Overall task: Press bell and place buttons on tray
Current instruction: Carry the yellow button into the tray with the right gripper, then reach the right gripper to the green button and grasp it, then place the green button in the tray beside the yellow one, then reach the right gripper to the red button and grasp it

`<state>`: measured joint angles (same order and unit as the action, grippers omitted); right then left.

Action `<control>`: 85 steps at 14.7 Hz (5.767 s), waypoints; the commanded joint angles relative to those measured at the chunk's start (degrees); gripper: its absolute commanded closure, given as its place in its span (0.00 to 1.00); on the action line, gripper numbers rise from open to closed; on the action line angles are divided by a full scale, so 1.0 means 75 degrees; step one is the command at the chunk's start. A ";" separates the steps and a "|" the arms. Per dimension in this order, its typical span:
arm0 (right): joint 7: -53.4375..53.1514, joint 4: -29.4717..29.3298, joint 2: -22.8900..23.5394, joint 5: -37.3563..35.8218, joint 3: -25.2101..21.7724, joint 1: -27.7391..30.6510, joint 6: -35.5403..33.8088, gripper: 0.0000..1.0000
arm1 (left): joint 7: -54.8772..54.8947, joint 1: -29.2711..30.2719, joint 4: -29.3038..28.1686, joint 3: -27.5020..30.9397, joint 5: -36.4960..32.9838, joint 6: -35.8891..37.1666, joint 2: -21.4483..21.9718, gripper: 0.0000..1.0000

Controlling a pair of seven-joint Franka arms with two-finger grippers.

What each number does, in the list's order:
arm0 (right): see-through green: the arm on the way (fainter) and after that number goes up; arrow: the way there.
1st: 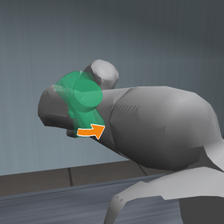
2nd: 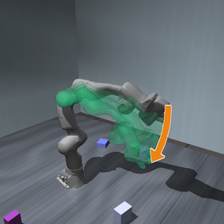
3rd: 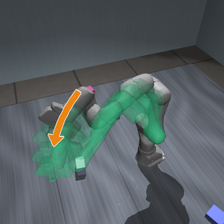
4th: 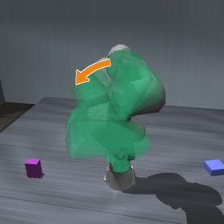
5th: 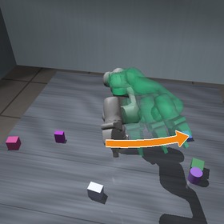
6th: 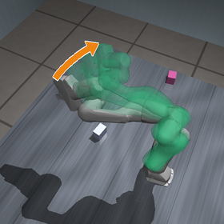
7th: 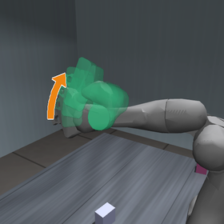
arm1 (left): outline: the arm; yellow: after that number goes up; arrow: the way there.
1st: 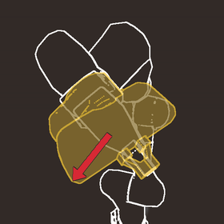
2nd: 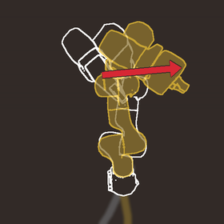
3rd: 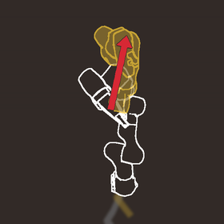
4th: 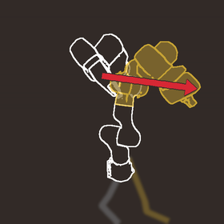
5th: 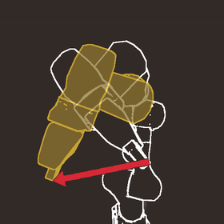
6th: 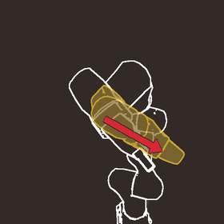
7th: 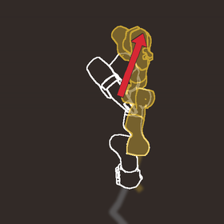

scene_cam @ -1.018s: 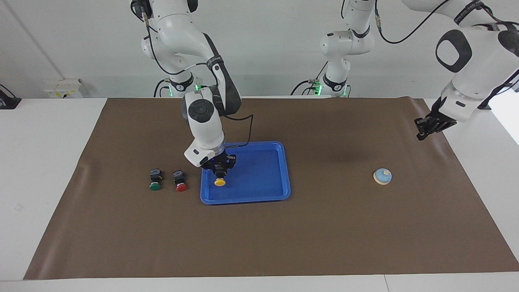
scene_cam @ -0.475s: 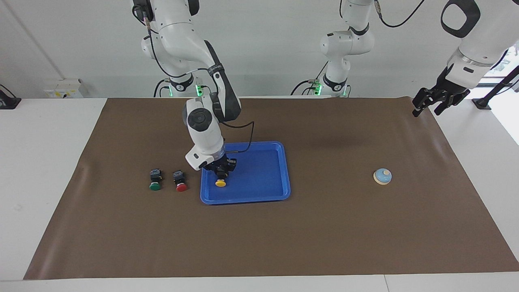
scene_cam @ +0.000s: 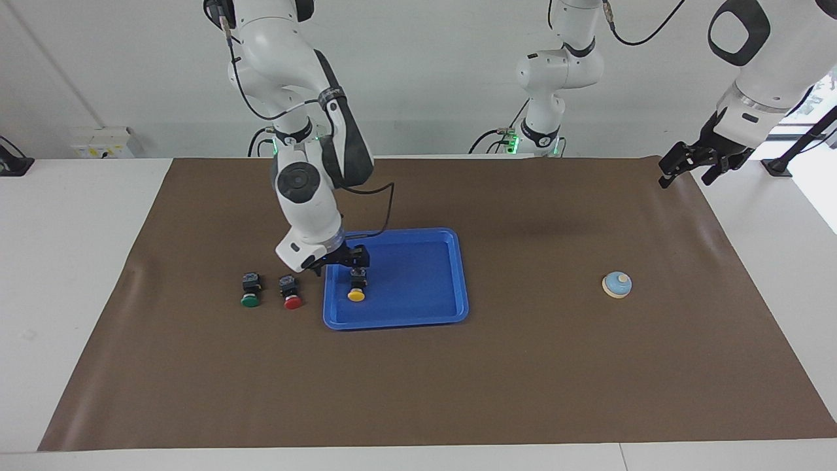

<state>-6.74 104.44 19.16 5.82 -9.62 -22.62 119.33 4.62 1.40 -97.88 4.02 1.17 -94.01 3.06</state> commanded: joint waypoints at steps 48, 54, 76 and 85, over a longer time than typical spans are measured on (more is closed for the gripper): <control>-0.3404 -0.1549 0.1009 -0.0081 0.0030 -0.1673 -0.0626 0.00 | -0.0089 -0.0057 -0.0133 -0.0009 -0.0051 -0.0016 0.0155 0.00; 0.0987 -0.0967 0.0153 -0.0706 -0.0018 0.0236 -0.1263 0.00 | -0.0089 -0.0057 -0.0133 -0.0021 -0.0051 -0.0027 0.0155 0.00; 0.2258 0.1965 -0.0446 -0.0577 0.0029 0.0989 0.1526 0.36 | -0.0089 -0.0057 -0.0133 -0.0009 -0.0051 -0.0016 0.0155 0.00; 0.0587 -0.1064 0.0150 -0.0554 0.0111 -0.0016 -0.1211 1.00 | -0.0089 -0.0057 -0.0133 -0.0021 -0.0051 -0.0027 0.0155 0.00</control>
<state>3.80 107.77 17.11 1.19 -9.11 -19.60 119.03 4.62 1.22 -97.89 3.84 1.17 -94.04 3.06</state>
